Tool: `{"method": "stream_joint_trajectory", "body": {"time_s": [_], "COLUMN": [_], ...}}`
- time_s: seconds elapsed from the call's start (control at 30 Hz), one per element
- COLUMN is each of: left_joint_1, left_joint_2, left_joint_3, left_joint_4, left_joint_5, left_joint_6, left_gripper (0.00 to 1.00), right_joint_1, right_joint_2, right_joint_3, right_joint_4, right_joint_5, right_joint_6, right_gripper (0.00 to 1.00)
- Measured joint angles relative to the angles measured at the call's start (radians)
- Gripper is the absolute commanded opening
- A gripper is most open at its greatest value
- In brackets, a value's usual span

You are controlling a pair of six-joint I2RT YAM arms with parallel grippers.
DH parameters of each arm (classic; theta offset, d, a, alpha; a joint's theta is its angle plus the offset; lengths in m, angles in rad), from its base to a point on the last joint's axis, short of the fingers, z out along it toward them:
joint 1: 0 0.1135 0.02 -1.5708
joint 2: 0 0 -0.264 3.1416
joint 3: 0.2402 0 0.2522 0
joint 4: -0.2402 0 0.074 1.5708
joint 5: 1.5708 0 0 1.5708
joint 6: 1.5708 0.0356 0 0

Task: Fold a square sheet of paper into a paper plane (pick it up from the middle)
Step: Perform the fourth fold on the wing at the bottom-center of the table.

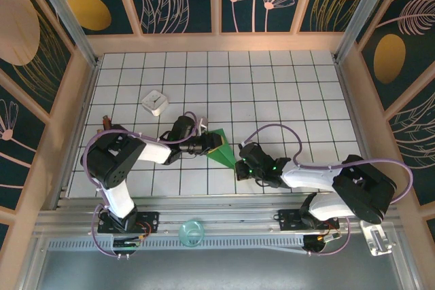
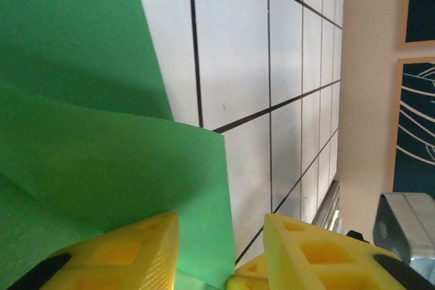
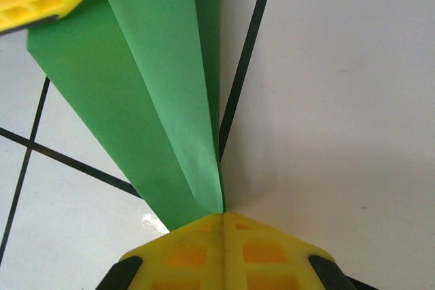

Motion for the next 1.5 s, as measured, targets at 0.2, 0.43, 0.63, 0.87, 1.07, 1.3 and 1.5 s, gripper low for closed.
{"method": "stream_joint_trajectory", "body": {"time_s": [0.2,0.43,0.63,0.87,1.07,1.3,1.5], "left_joint_1": [-0.003,-0.032,-0.030,-0.030,-0.030,-0.030,-0.030], "left_joint_2": [-0.036,-0.022,0.031,0.043,0.043,0.050,0.053], "left_joint_3": [-0.007,0.022,0.065,0.005,-0.061,-0.084,-0.095], "left_joint_4": [0.009,0.011,-0.011,-0.019,0.087,0.145,0.172], "left_joint_5": [0.008,0.034,0.019,-0.003,-0.005,-0.008,-0.011], "left_joint_6": [-0.014,-0.020,0.005,0.047,0.060,0.060,0.063], "left_gripper": [0.38,0.37,0.33,0.30,0.30,0.30,0.30], "right_joint_1": [0.000,0.000,0.000,-0.003,-0.044,-0.085,-0.085], "right_joint_2": [0.000,0.008,0.010,-0.009,-0.093,-0.107,-0.044], "right_joint_3": [0.000,0.000,0.000,0.000,-0.004,-0.014,-0.015], "right_joint_4": [0.000,0.008,0.011,0.008,0.020,0.063,0.085], "right_joint_5": [-0.003,-0.011,-0.015,-0.023,-0.087,-0.176,-0.204], "right_joint_6": [-0.006,-0.006,-0.006,-0.005,0.000,0.021,0.029], "right_gripper": [0.02,0.02,0.03,0.10,0.16,0.15,0.16]}}
